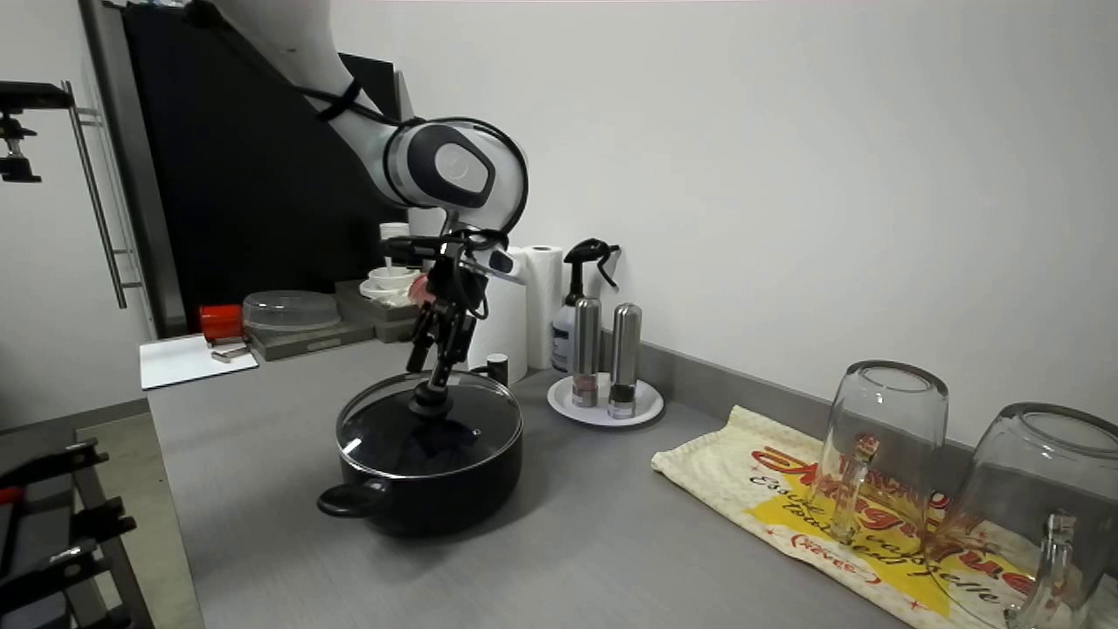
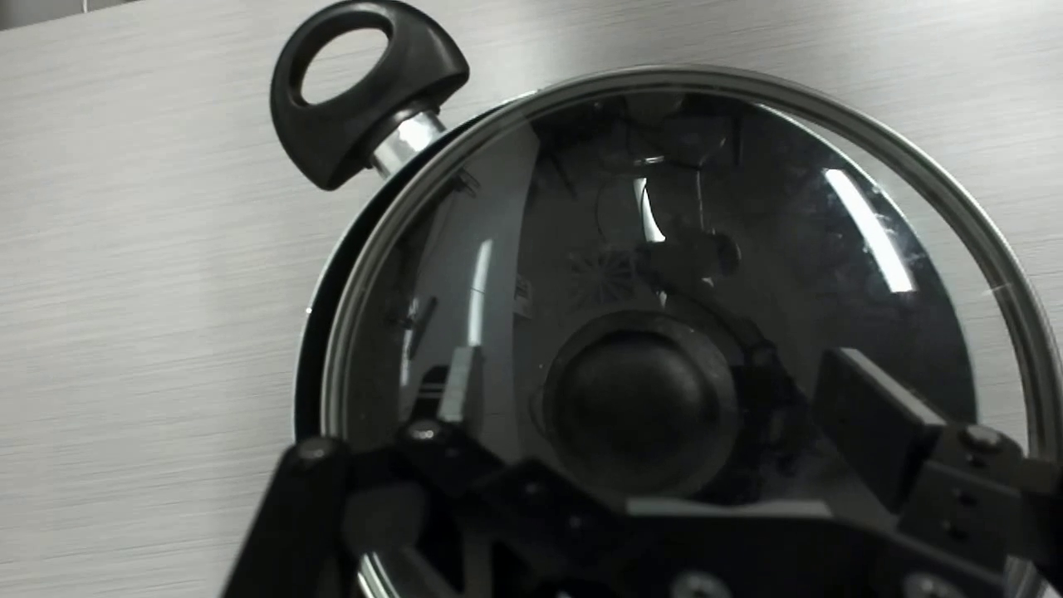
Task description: Pick up the lid from the pot and put it on the table
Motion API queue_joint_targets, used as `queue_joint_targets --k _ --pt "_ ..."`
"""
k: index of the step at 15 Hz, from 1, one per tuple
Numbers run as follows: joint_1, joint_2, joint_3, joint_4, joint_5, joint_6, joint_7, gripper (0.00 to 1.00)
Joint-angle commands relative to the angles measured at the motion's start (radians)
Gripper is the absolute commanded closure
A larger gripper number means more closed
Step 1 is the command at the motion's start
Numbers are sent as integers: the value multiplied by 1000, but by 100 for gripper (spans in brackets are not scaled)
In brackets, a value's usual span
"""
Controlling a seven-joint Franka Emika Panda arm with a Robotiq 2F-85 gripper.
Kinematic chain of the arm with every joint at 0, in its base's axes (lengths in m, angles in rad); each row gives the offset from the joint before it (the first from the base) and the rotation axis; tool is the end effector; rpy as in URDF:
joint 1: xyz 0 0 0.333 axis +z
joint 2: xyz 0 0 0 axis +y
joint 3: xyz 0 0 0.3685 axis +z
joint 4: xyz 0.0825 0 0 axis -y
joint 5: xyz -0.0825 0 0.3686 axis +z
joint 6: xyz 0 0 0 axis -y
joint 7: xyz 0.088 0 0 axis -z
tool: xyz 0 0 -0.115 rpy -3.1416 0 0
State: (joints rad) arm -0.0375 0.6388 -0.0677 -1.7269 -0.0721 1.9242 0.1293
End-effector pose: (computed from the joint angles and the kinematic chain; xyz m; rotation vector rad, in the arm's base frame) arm 0.6301 -0.0677 0.2339 2.9472 -0.2809 -0.6612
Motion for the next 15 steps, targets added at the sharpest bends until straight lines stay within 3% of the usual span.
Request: queue_joint_targets --k 1,14,15 --pt "8 24 -7 37 3 -10 24 0" --pt "3 56 -11 60 9 -14 40 0" --pt "3 58 -11 61 9 -14 39 25"
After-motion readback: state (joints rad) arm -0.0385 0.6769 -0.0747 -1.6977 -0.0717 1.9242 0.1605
